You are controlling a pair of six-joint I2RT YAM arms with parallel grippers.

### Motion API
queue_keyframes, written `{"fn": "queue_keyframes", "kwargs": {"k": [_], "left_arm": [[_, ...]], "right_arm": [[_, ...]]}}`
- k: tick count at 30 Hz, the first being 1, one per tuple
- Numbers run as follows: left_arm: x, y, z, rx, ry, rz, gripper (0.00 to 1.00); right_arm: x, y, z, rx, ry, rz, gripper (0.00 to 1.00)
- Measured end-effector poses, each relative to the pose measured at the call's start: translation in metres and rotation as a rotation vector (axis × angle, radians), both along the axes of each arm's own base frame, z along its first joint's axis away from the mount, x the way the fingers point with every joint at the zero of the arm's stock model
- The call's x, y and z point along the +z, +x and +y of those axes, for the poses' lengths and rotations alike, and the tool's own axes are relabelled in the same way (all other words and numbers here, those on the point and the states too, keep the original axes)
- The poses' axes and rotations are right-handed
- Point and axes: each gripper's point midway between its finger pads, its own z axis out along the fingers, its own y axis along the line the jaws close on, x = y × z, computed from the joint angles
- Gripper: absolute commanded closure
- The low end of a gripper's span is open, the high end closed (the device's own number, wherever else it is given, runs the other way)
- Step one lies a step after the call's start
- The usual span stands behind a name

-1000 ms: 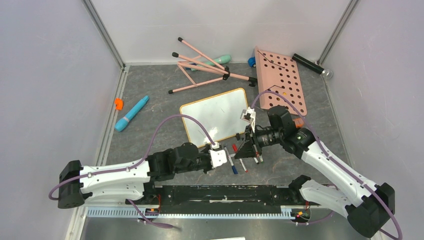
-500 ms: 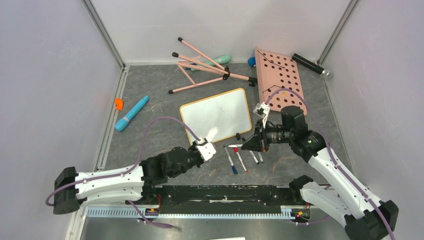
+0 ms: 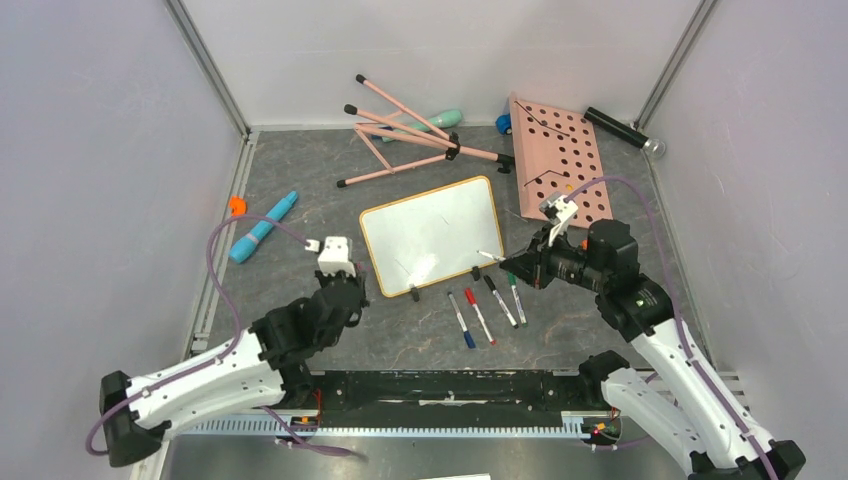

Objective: Write a sentence on the whiteboard
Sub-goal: Place the pen cap at the center of the board.

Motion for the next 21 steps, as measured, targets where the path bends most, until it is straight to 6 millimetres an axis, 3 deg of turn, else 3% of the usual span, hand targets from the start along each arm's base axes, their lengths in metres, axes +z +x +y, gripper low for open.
{"fn": "queue_keyframes", "kwargs": {"k": [3, 4, 8, 14, 21], "left_arm": [[-0.024, 0.015, 0.025, 0.16, -0.043, 0.143, 0.98], [-0.032, 0.024, 0.045, 0.252, -0.052, 0.178, 0.98], [-0.076, 0.029, 0.072, 0.381, -0.146, 0.369, 0.98], [-0.116, 0.022, 0.069, 0.386, -0.3, 0.519, 0.97], [-0.136, 0.023, 0.056, 0.342, -0.34, 0.59, 0.95]], "right_arm": [[0.006, 0.01, -0.004, -0.054, 0.005, -0.043, 1.0], [0.006, 0.012, -0.005, -0.063, 0.005, -0.047, 1.0], [-0.003, 0.021, -0.011, -0.126, -0.015, -0.036, 1.0], [-0.017, 0.026, -0.024, -0.209, -0.038, -0.037, 1.0], [-0.037, 0.022, -0.032, -0.27, -0.022, -0.019, 1.0]]}}
